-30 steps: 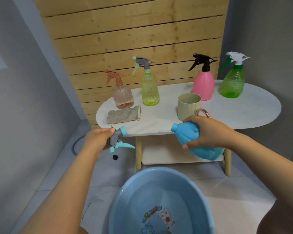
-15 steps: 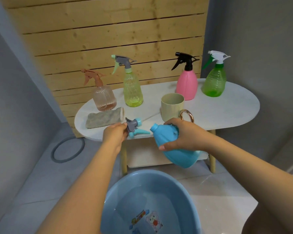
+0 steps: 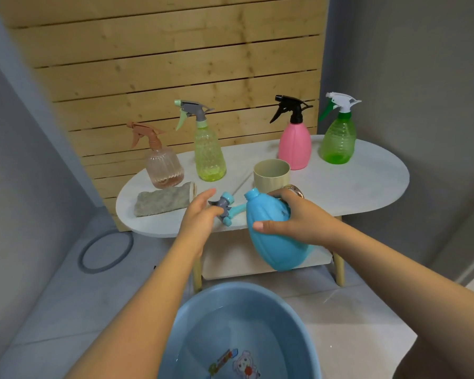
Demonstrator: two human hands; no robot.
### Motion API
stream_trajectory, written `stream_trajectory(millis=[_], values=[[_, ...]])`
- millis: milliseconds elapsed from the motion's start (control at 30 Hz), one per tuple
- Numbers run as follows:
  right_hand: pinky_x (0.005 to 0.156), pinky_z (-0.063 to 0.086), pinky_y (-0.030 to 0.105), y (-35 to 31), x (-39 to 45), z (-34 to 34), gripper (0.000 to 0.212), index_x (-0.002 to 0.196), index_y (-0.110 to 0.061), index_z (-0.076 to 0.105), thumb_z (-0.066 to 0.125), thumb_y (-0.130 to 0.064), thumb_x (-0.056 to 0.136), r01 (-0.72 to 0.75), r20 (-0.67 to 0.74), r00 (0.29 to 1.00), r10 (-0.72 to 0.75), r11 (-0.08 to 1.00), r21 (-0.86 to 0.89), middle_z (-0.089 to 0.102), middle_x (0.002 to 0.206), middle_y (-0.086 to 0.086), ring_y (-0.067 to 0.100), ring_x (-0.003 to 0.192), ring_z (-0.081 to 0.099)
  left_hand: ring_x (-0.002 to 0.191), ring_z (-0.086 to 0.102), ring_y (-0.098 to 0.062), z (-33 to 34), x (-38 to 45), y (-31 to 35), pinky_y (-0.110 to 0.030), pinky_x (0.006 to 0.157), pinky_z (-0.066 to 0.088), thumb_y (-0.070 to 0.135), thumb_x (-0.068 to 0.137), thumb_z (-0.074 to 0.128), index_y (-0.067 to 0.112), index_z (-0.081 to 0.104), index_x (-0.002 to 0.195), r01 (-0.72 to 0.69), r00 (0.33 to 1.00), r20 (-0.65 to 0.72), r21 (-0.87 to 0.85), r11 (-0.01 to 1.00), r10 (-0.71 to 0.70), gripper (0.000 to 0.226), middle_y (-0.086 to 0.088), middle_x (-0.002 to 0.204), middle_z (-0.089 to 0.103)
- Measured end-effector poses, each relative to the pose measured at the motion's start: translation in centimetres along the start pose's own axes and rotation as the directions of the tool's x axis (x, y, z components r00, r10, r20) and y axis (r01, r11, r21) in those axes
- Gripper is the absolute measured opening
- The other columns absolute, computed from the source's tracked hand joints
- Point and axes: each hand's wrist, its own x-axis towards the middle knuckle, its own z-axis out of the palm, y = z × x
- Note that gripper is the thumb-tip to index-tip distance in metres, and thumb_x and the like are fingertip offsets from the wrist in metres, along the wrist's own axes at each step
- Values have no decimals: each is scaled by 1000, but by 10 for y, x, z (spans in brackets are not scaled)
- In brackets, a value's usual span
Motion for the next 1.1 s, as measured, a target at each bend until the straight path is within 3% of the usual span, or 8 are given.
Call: stream_trajectory(millis=[100, 233, 467, 600, 700, 800, 933, 1100], values=[[87, 47, 28, -3, 1, 4, 69, 130, -27, 41, 75, -46, 73, -4, 14, 1000, 1, 984, 177, 49, 111, -12, 12, 106, 54, 122, 50, -14, -4, -15, 6, -32, 99, 40, 3, 82, 55, 24, 59, 119, 10, 957, 289, -2, 1000, -9, 43, -1, 127, 57], [88, 53, 34, -7, 5, 15, 61, 128, -27, 43, 75, -35, 77, -43, 69, 998, 12, 883, 468, 57, 117, -3, 15, 104, 60, 122, 54, -18, -12, -27, 2, -37, 103, 43, 20, 66, 73, 28, 38, 140, 101, 825, 564, -87, 991, -34, 83, -2, 131, 57], [95, 50, 41, -15, 14, 32, 50, 125, -21, 48, 68, -35, 81, -44, 91, 996, -23, 741, 670, 62, 118, 3, 18, 105, 63, 114, 58, -11, -10, -32, 4, -31, 91, 53, 33, 58, 87, 32, 32, 144, -66, 951, 305, 62, 996, 44, 102, 2, 129, 56], [81, 50, 30, -8, 24, 17, 24, 111, -15, 57, 59, -18, 88, 41, -446, 881, 157, 914, 404, 59, 93, -4, 19, 91, 59, 94, 60, 0, -10, -34, 10, -14, 67, 53, 16, 71, 81, 31, 44, 128, -82, 986, 149, 79, 993, 70, 69, 10, 112, 59], [86, 44, 35, 7, 31, 0, 32, 116, -14, 52, 57, -15, 84, -73, -596, 776, 208, 967, 242, 53, 112, 5, 25, 103, 53, 91, 57, 2, -13, -30, 8, -18, 69, 51, 17, 71, 81, 32, 43, 123, -78, 996, 55, 85, 993, 74, 67, 19, 104, 56], [93, 36, 34, 24, 44, -8, 28, 114, -16, 52, 56, -25, 88, -284, -464, 814, 350, 936, 208, 45, 120, 11, 30, 114, 43, 97, 58, -6, -16, -26, 3, -26, 76, 51, 19, 67, 84, 31, 43, 123, -47, 999, 18, 149, 988, 45, 70, 11, 112, 58], [64, 30, 31, 31, 58, -3, 35, 59, -15, 37, 44, -25, 92, -299, -274, 887, 371, 915, 270, 43, 69, 10, 25, 67, 39, 105, 57, -15, -14, -20, -5, -37, 88, 51, 20, 62, 87, 32, 42, 126, -19, 1000, 22, 212, 977, 14, 79, 6, 121, 55], [65, 38, 29, 32, 61, 6, 32, 72, -9, 52, 41, -27, 97, -256, -293, 885, 362, 903, 344, 59, 80, 12, 25, 72, 50, 104, 57, -13, -10, -22, -2, -34, 85, 51, 19, 64, 86, 33, 42, 123, -33, 999, 18, 190, 981, 31, 75, 8, 118, 55]])
